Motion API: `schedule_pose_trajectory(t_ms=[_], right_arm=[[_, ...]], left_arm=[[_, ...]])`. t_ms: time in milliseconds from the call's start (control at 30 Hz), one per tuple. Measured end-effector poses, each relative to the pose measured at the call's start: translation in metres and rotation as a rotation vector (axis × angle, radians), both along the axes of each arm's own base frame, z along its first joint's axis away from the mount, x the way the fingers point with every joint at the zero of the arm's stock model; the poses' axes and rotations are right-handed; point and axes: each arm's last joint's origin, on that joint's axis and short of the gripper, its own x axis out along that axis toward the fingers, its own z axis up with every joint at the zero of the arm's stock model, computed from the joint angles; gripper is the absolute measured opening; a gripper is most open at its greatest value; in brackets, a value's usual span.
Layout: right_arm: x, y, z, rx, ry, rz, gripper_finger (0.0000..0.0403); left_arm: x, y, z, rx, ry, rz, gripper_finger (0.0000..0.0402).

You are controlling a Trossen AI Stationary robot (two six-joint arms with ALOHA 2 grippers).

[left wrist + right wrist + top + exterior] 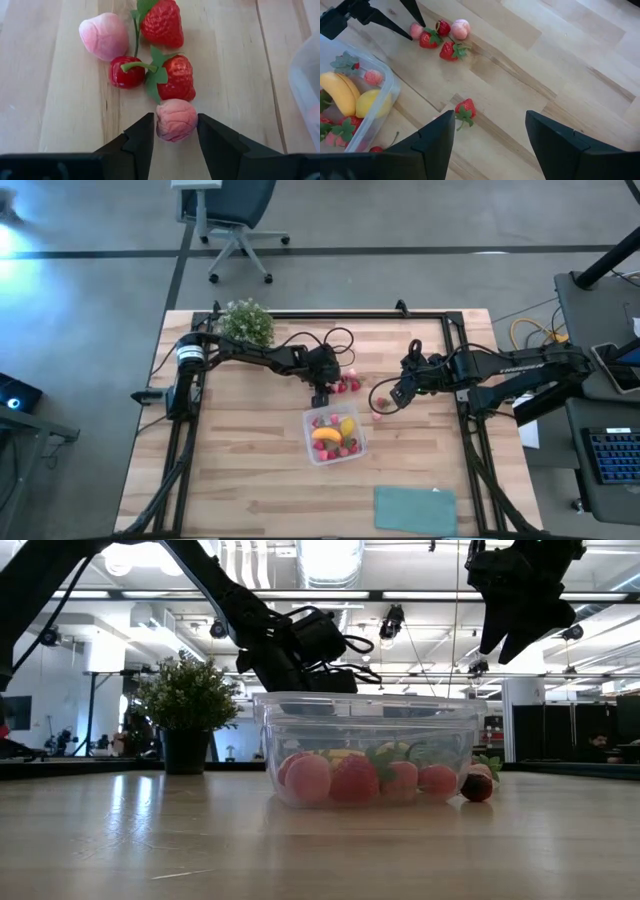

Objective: Pick and placing Produce into tupperware
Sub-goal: Put the pink peach into the transparent container

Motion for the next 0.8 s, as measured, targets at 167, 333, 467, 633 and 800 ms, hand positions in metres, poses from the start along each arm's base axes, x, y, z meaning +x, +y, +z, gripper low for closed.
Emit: schedule_pose_trajectory(t_ms=[167,333,467,633,800], right_arm=[[0.0,0.0,0.0,0.0,0.001,0.0,0.0235],[0.0,0.0,0.0,0.0,0.002,0.0,0.0235],[0.0,0.0,0.0,0.0,0.002,0.0,0.0235],[0.0,0.0,0.0,0.0,0.002,0.0,0.0235],[0.0,0.0,0.0,0.0,0.002,0.0,0.0235]], left_arm=[[0.0,0.0,0.0,0.0,0.0,-0.001,0.0133],[0.0,0.0,0.0,0.0,0.001,0.0,0.011],[0.0,0.0,0.0,0.0,0.0,0.0,0.0085],[0.0,0.0,0.001,0.0,-0.001,0.001,0.0079],[-0.002,0.0,0.012,0.012,0.005,0.012,0.0078]])
